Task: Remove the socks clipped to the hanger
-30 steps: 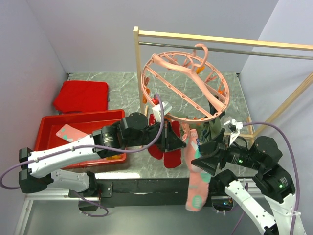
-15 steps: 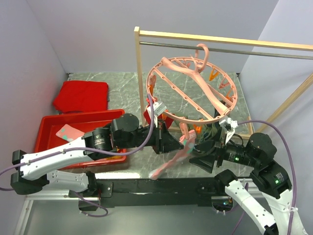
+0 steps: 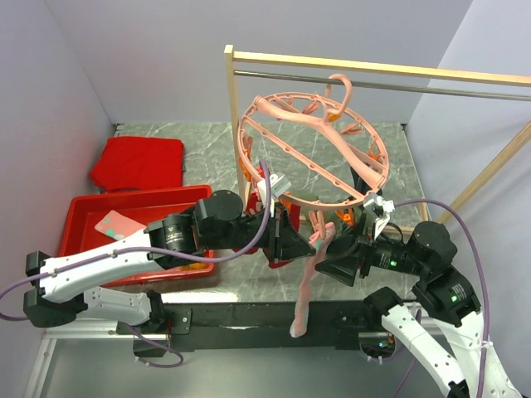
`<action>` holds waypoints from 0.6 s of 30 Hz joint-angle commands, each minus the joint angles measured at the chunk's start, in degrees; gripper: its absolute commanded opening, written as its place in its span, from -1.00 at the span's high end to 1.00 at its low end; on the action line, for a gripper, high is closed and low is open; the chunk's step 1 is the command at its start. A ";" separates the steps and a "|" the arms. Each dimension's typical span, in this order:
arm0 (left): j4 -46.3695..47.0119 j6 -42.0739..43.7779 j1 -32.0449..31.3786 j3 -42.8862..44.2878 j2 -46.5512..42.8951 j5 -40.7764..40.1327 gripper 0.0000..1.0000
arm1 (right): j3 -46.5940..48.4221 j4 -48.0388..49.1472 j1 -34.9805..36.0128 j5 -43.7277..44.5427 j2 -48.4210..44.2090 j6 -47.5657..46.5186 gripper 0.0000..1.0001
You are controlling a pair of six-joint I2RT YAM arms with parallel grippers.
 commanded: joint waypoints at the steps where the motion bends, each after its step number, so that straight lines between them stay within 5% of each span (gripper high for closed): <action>1: 0.98 1.90 -0.31 2.80 -1.04 1.56 0.98 | 0.85 1.17 0.37 1.98 0.99 -1.98 -0.70; 11: 0.28 2.51 -0.22 3.06 -1.21 2.00 0.98 | 1.11 1.06 0.46 4.37 2.40 -4.36 -0.85; 16: -0.25 2.69 -0.13 3.41 -1.04 1.82 0.98 | -2.31 8.63 0.37 -0.82 2.32 1.26 -0.43; 18: -0.42 2.69 -0.13 3.42 -1.04 1.91 0.98 | -3.63 11.53 0.37 -1.35 1.53 3.36 0.06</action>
